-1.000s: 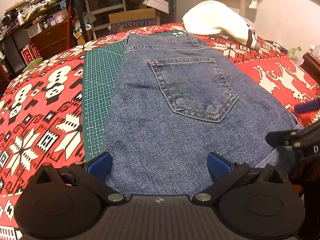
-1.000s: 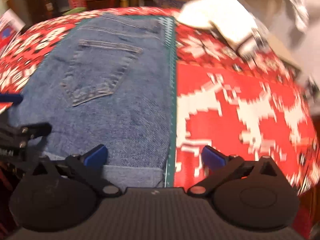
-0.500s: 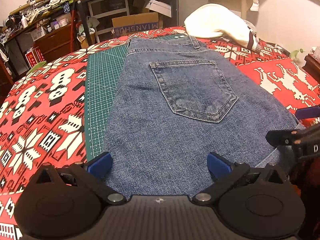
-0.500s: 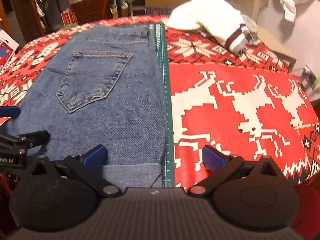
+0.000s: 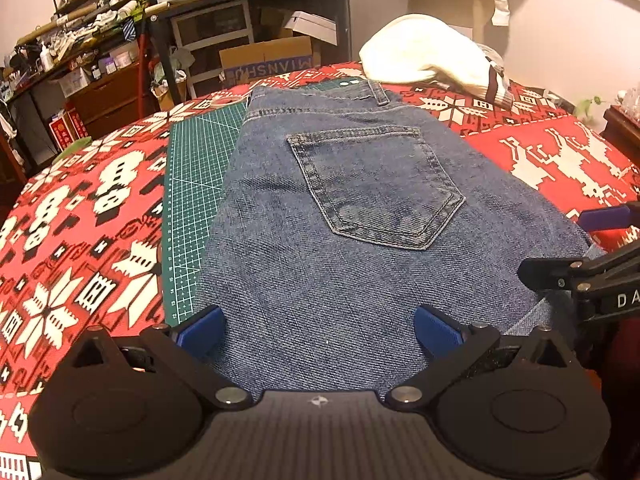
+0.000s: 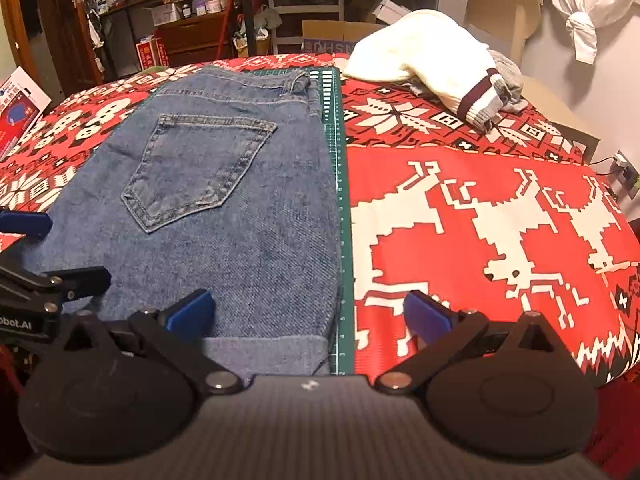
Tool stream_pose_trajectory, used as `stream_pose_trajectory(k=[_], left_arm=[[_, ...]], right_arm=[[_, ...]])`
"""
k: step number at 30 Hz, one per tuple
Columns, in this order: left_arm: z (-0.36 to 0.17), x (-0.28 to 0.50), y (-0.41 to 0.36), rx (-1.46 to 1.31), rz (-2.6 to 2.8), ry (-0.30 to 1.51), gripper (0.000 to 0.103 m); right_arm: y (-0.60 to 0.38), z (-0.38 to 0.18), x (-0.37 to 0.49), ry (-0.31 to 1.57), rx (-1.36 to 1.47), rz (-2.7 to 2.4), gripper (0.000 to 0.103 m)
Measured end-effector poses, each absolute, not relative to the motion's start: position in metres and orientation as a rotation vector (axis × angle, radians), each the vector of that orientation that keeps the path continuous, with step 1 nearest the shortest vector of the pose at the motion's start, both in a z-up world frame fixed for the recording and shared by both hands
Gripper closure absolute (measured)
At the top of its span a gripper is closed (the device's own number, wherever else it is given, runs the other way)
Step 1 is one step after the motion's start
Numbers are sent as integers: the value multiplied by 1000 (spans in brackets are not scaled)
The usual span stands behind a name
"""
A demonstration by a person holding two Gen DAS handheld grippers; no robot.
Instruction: Fold clothes
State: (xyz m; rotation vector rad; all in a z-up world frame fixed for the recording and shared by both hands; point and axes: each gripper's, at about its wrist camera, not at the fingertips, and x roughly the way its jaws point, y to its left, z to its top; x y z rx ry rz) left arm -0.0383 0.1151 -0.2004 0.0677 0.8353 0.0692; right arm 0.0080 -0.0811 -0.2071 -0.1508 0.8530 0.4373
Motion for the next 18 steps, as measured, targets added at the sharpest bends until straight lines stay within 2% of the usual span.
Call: stream_pose_trajectory(k=[2,8,11,13,14,15,16,17,18], left_arm=[[-193,-41,114,55,56,811,24],[-155,-55,112,3,4,672,26],[-144,-48,117,-36,-12,659,31],[-141,-41,123,-54,-10,665,36],[-141,-36,126,-57,-1,673,42],[-140,-31,130,-59,9,683,46],[-139,-26,135,-63,16,694,58],[-137,-20,140,-67,19,702,67],[-134,-15,146,-68,23,709,70]], right_arm=[[-88,-202,8,850,-130,416,1],[-109,-167,1,756,-119,455,1],[-114,-151,9,724,-105,495,7],[-113,-145,22,733,-86,515,19],[-112,-143,30,745,-76,520,24],[-111,-142,40,761,-67,529,37],[-109,-141,50,779,-58,541,51],[-107,-139,59,788,-52,552,58],[-105,-138,68,792,-49,561,68]])
